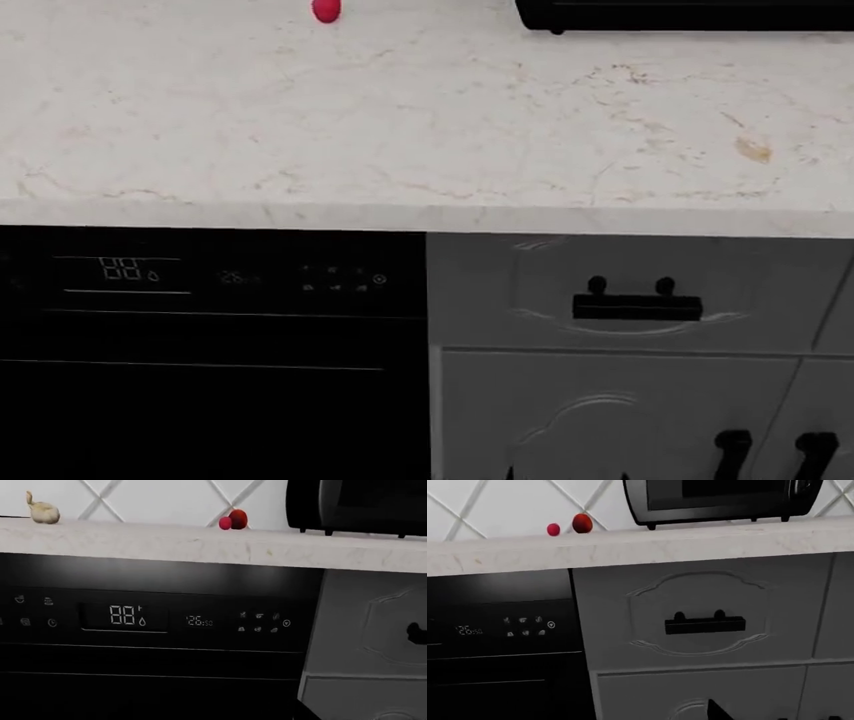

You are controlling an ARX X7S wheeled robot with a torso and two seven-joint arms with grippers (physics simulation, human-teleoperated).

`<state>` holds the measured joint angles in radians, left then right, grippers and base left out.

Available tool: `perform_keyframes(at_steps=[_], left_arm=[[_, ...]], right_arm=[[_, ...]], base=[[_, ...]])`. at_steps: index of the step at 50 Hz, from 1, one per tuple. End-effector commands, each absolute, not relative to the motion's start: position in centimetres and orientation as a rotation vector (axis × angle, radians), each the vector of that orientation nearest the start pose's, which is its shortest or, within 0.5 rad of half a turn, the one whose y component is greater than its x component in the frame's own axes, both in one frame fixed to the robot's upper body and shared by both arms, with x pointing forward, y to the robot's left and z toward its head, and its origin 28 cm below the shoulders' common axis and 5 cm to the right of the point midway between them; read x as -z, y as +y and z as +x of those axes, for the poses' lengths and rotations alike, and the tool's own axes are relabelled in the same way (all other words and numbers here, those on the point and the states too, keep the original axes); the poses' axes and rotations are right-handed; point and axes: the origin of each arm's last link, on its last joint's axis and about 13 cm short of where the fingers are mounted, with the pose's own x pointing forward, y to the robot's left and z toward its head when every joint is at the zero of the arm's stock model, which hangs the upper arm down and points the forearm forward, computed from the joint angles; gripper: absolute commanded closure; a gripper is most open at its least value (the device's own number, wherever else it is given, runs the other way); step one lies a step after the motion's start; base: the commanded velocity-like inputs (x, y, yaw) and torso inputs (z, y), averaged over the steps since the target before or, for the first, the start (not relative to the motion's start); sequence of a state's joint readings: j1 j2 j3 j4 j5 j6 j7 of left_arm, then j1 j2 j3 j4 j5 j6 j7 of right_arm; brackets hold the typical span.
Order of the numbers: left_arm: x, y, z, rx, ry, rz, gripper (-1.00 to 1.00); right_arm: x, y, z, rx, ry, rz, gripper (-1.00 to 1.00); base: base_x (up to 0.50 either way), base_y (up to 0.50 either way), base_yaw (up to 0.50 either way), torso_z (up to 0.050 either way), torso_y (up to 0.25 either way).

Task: Open the dishwasher door

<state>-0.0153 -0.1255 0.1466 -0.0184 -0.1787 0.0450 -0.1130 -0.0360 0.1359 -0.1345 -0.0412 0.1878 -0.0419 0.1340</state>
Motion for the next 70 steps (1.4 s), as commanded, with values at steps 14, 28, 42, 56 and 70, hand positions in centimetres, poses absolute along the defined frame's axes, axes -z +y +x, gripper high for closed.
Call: perform_keyframes(at_steps=[14,28,42,56,70], left_arm=[[-1.51,20.43,21.23,0.031,-0.023,-0.078,-1.0],[-1.72,20.45,21.12,0.036,-0.024,-0.085,-1.0],[-1.44,20.51,21.03,0.036,-0.011,-0.082,-1.0],[-1.4,20.45,20.98,0.035,-0.006,-0.077,-1.0],[-1.35,20.46,21.04,0.035,-0.001,-0.071,-1.0]], right_arm=[[-1.68,-9.96,19.91,-0.004,-0.018,0.061,-1.0],[-1.68,-9.9,19.82,-0.006,-0.018,0.063,-1.0],[-1.64,-9.94,19.67,-0.003,-0.016,0.066,-1.0],[-1.47,-9.99,19.64,-0.002,-0.013,0.075,-1.0],[-1.35,-10.04,19.64,0.0,-0.011,0.08,-1.0]], base=[[0.0,0.0,0.0,-0.05,0.0],[0.0,0.0,0.0,-0.05,0.0],[0.0,0.0,0.0,-0.05,0.0],[0.0,0.0,0.0,-0.05,0.0],[0.0,0.0,0.0,-0.05,0.0]])
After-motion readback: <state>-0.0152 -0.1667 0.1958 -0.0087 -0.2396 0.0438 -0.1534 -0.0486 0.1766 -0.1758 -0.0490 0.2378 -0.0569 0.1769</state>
